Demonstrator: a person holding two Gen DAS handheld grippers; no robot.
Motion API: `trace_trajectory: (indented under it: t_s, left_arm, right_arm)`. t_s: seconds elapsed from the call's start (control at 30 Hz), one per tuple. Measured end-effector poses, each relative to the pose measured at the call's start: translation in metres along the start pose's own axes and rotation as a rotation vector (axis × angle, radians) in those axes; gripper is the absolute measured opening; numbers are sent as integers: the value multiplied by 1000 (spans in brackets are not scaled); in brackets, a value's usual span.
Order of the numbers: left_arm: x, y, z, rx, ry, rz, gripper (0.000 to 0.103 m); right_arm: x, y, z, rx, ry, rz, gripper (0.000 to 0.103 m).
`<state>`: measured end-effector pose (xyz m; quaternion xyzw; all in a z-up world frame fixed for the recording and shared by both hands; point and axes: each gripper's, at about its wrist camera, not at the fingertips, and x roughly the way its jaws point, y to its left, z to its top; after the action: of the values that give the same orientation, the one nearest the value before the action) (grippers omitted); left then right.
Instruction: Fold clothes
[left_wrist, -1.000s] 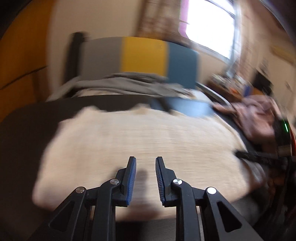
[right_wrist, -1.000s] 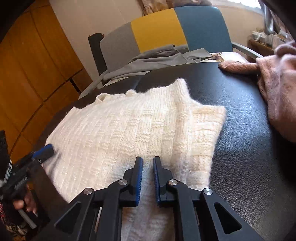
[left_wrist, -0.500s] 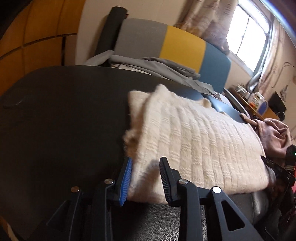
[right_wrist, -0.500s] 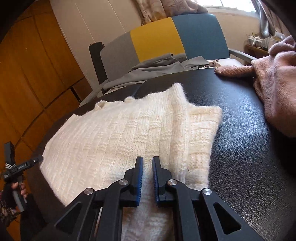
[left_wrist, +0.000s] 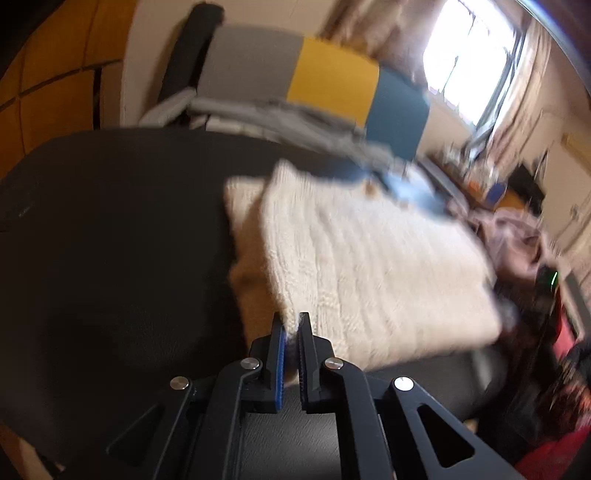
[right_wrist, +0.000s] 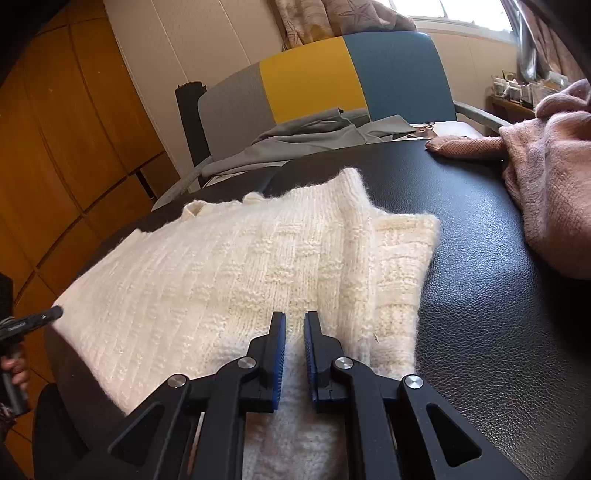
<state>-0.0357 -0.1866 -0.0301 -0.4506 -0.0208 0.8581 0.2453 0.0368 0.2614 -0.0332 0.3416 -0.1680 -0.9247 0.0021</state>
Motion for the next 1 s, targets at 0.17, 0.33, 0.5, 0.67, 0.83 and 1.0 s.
trace_trajectory:
  t_s: [0.17, 0.33, 0.5, 0.67, 0.83, 1.0]
  left_arm:
    - [5, 4, -17, -40, -9, 3, 6]
    - [-19, 0, -8, -2, -68, 51, 9]
    - [-1, -22, 7, 29, -83, 99, 12]
    - [28, -47, 22, 68, -71, 138, 13]
    - [57, -73, 37, 106, -59, 176, 13]
    - [62, -91, 28, 135, -45, 193, 13]
  right_arm:
    - [0, -2, 1, 6, 1, 5, 9]
    - [-2, 5, 9, -11, 28, -8, 10]
    - [-20, 35, 31, -58, -17, -21, 27]
    - [5, 77, 43, -164, 34, 25, 28]
    - [51, 83, 43, -225, 134, -33, 34]
    - [48, 48, 38, -106, 115, 13, 26]
